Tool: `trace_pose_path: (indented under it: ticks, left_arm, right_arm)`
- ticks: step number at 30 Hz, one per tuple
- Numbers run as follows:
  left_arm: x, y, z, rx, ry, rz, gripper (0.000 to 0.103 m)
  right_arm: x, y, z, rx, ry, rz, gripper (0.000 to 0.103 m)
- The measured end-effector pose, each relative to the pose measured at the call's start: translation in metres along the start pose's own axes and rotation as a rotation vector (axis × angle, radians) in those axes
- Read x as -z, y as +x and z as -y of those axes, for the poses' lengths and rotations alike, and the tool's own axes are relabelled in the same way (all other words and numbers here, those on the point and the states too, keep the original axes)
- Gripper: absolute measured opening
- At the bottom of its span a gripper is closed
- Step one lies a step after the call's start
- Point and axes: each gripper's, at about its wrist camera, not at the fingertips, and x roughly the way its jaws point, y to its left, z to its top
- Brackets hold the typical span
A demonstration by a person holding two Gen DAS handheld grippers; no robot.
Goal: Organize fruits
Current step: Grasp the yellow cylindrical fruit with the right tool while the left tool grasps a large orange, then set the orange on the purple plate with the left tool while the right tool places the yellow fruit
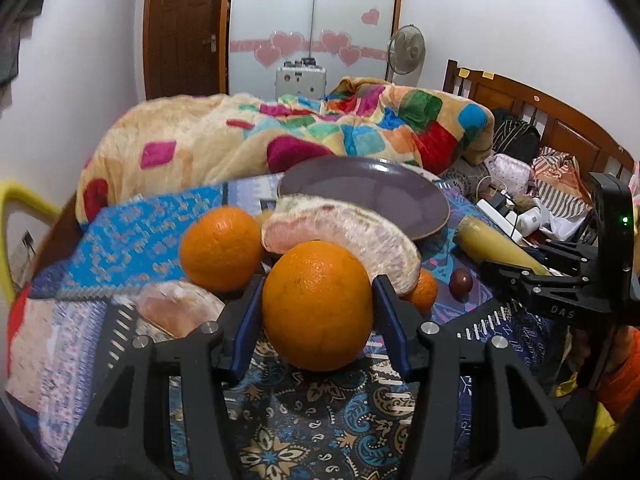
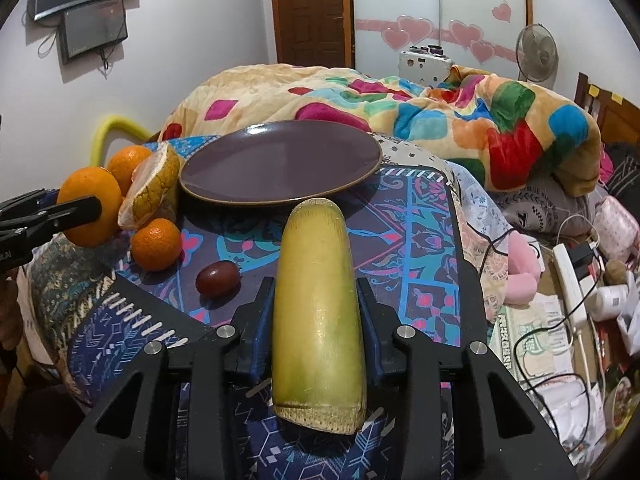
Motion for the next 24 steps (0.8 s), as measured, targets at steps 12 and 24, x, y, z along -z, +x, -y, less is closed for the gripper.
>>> trace_pose_path:
  ticks: [12, 24]
  left_arm:
    - [-0.032, -0.022, 0.001, -0.020, 0.008, 0.088, 0.053]
    - [-0.073, -0.002, 0.005, -0.049, 0.052, 0.133, 0.054]
  right_arm:
    - [-0.027, -0.038, -0.007, 0.016, -0.007, 0.119, 0.035]
    - [-0.060, -0.051, -0.007, 0.032, -0.017, 0.233, 0.035]
